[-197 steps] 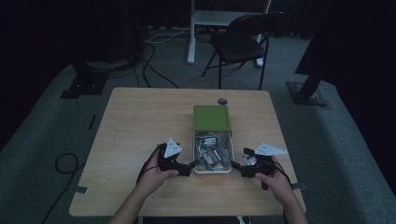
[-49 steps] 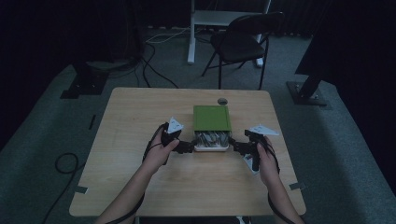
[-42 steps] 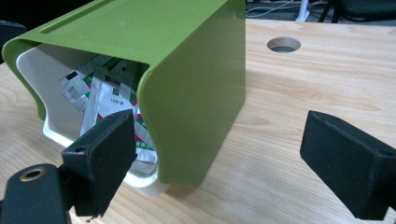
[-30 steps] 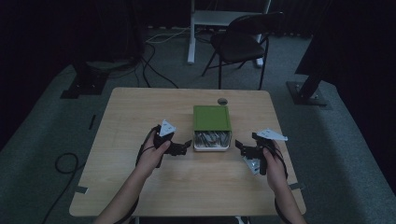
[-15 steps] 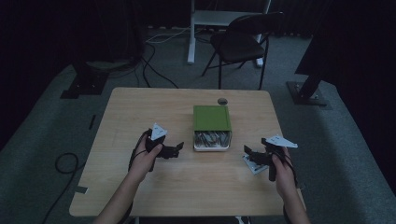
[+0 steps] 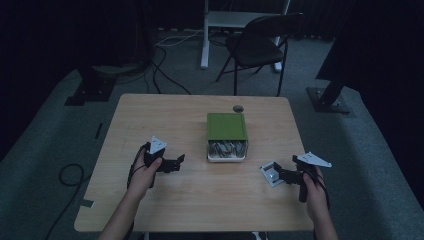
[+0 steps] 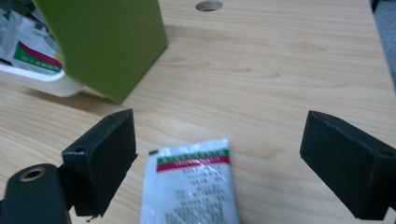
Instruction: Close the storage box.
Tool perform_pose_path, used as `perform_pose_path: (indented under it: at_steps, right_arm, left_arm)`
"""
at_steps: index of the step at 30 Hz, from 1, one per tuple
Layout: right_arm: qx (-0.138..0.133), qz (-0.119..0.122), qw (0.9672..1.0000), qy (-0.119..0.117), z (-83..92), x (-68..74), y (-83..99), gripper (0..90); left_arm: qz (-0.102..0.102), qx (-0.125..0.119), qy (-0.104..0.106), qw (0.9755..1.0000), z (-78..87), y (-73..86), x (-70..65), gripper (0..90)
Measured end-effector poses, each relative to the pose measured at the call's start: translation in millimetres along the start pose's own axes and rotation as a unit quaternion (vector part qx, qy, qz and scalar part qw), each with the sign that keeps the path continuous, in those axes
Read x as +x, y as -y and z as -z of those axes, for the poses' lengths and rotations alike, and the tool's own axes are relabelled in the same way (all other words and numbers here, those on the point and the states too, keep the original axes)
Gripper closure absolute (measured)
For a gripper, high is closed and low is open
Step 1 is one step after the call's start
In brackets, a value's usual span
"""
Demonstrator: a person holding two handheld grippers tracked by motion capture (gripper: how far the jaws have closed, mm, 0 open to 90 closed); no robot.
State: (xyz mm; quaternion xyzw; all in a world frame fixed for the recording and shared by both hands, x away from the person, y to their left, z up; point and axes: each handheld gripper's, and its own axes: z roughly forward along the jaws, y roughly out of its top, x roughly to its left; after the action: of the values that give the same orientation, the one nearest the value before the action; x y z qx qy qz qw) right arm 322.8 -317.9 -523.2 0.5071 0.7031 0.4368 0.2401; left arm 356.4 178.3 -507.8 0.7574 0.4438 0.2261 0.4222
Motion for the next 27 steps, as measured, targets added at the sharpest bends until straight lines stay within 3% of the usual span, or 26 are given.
perform_pose_path:
  at_steps: [13, 27]
  right_arm:
    - [0.013, -0.02, 0.999, 0.039, 18.9, -18.6, 24.5, 10.5]
    - [0.031, -0.03, 0.9967, 0.069, 34.1, -26.2, 44.9, 10.5]
  left_arm:
    - [0.024, 0.009, -0.031, 0.9992, 17.6, 23.7, 21.2, 2.2]
    - [0.048, 0.023, -0.058, 0.9969, 31.4, 49.8, 37.6, 2.2]
